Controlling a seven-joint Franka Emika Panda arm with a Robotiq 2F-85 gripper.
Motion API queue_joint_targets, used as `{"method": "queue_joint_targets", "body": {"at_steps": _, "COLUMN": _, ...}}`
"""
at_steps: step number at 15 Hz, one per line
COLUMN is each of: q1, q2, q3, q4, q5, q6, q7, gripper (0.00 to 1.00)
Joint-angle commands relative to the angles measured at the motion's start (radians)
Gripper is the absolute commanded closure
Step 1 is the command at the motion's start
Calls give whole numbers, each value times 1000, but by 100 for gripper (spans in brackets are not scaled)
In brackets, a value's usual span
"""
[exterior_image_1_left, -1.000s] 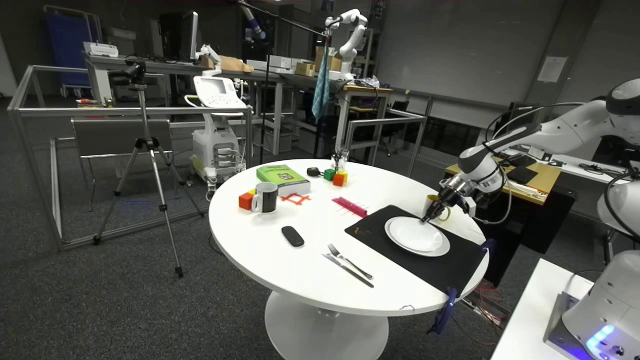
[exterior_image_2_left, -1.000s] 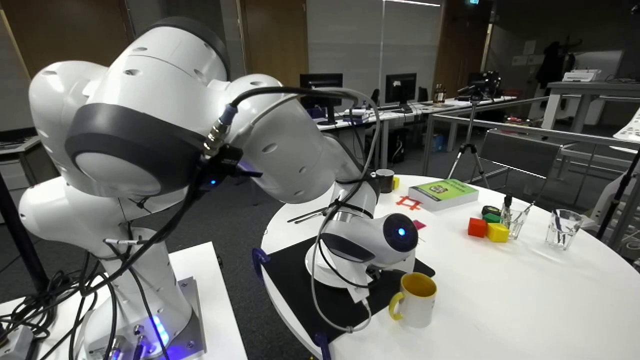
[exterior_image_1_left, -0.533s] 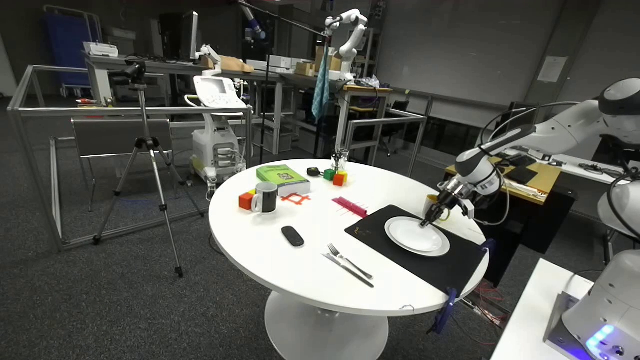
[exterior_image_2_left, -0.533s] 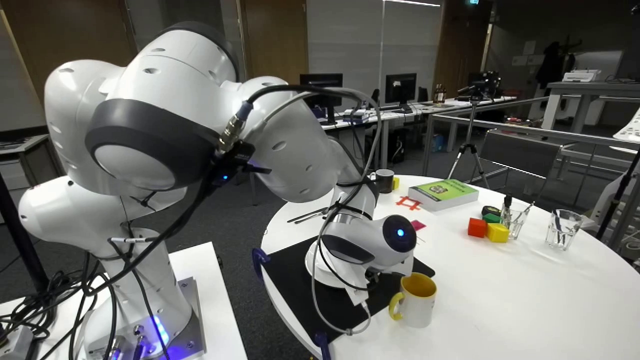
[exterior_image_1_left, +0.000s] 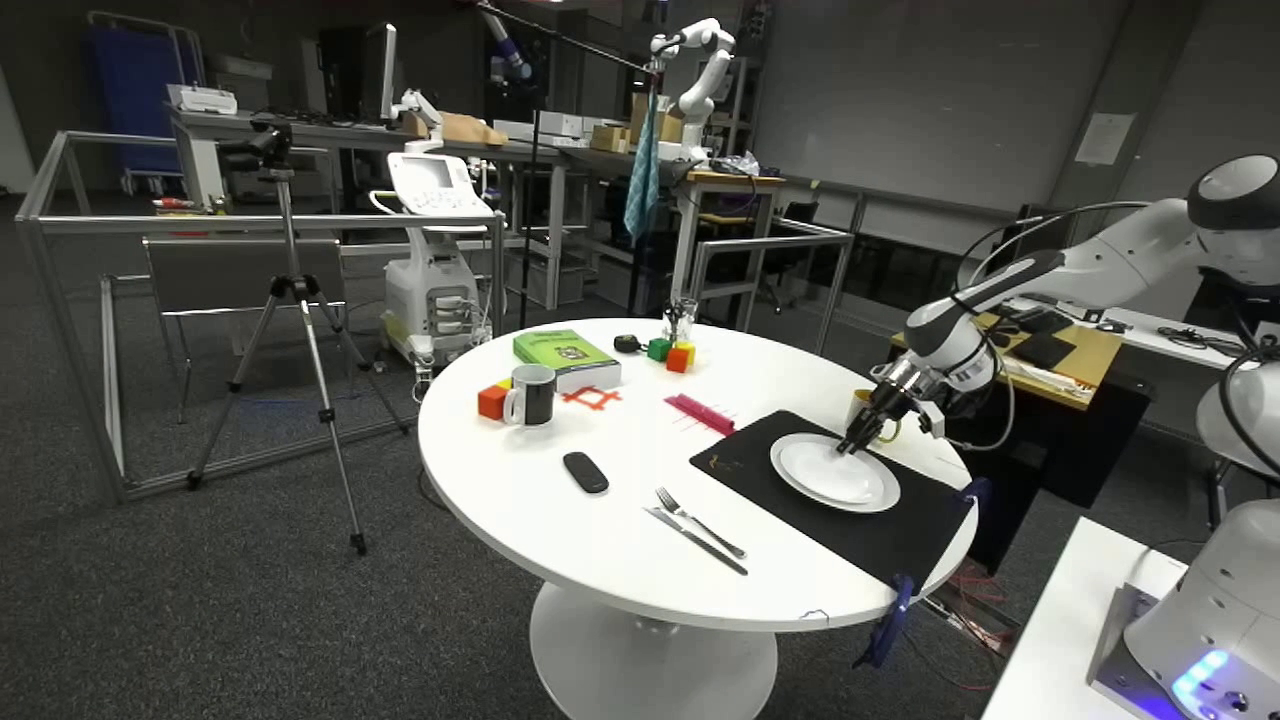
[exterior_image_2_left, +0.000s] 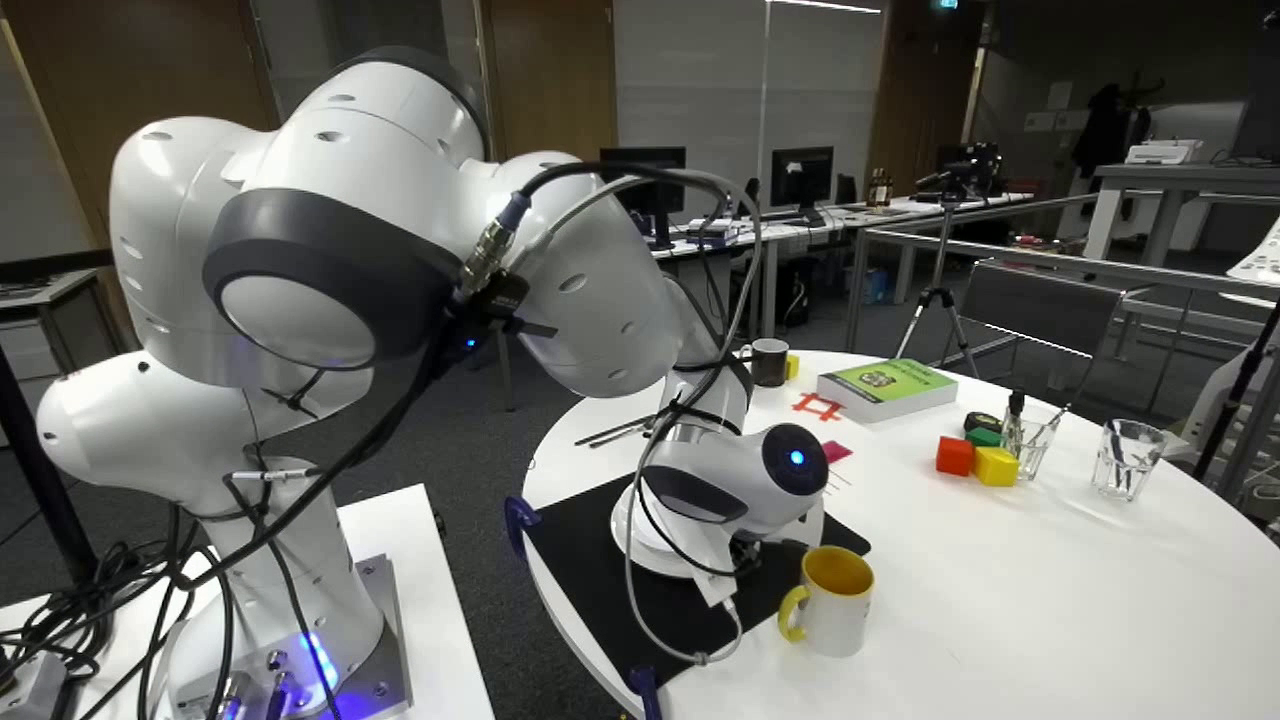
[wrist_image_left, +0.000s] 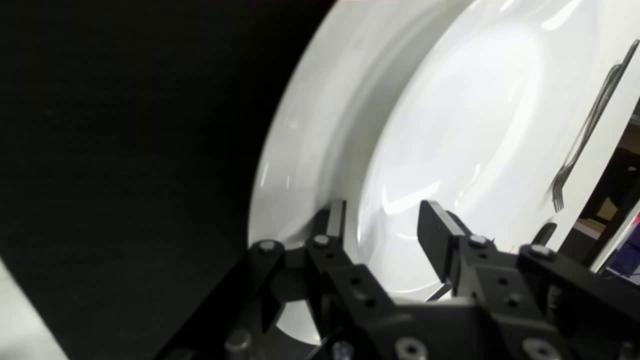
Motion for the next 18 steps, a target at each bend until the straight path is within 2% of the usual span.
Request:
{"method": "queue_joint_targets", "body": {"at_steps": 1, "q1": 22, "q2": -37, "q3": -12, "q4": 2, "q5": 26, "q6": -6, "q7": 6, "gripper": 76}}
{"method": "queue_joint_targets", "body": {"at_steps": 2, "q1": 23, "q2": -37, "q3": -13, "q4": 3, "q5": 26, "q6": -6, "q7": 4, "gripper": 77}}
{"method": "queue_joint_targets", "body": {"at_steps": 5, "q1": 27, "q2": -37, "q3": -22, "q4": 9, "q5": 26, "q6": -14, "q7": 2, "gripper": 100}}
{"method": "queue_joint_targets", "body": {"at_steps": 10, "q1": -3, "q2": -29, "q3": -4, "q4": 24, "q5": 48, "q6": -69, "q7": -25, "gripper": 98}}
{"method": "queue_joint_targets", "body": {"at_steps": 18, "q1": -157, "q2": -30, "q3": 96, "q4": 6, "q5": 179, "q6": -118, "q7": -147, "gripper": 100}}
